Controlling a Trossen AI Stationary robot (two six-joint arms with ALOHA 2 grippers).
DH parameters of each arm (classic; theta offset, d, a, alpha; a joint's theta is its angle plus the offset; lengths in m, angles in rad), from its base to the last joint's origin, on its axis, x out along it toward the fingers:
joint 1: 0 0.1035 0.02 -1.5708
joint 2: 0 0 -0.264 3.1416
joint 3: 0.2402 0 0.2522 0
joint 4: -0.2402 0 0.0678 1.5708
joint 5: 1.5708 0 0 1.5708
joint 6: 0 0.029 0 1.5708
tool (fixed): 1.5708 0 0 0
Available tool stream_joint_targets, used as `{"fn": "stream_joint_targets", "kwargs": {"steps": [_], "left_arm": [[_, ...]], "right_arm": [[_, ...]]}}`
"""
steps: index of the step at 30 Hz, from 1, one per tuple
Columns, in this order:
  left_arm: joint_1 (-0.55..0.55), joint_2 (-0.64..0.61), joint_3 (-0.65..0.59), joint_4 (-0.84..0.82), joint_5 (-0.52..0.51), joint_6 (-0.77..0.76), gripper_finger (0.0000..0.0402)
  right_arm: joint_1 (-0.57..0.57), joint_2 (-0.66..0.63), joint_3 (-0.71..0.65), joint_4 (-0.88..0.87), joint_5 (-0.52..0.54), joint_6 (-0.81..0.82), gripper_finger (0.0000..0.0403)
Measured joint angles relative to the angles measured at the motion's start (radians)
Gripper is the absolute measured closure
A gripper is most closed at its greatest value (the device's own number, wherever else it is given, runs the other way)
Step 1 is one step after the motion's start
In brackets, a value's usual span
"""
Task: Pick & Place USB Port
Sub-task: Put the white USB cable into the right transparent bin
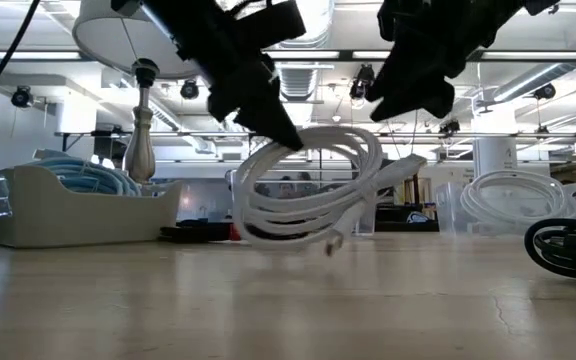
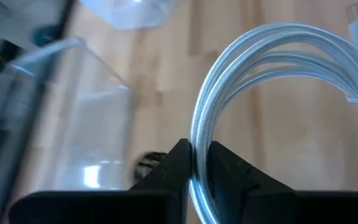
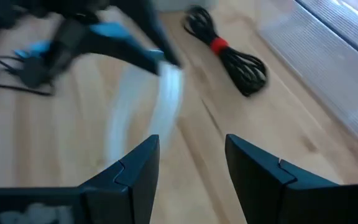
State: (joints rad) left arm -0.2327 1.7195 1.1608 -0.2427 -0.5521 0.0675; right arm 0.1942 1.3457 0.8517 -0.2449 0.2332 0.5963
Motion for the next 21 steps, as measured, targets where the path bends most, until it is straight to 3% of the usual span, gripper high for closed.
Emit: {"fn": "stream_joint_targets", "kwargs": {"steps": [6, 21], "left_arm": [[0.015, 0.0, 0.012, 0.08, -0.079, 0.064, 0.0355], [0.034, 0.0, 0.013, 0.244, -0.079, 0.167, 0.0354]], "right_arm": [[-0.001, 0.001, -0.022, 0.049, 0.013, -0.013, 0.0225], [0.0, 0.001, -0.023, 0.05, 0.06, -0.024, 0.0228]]}}
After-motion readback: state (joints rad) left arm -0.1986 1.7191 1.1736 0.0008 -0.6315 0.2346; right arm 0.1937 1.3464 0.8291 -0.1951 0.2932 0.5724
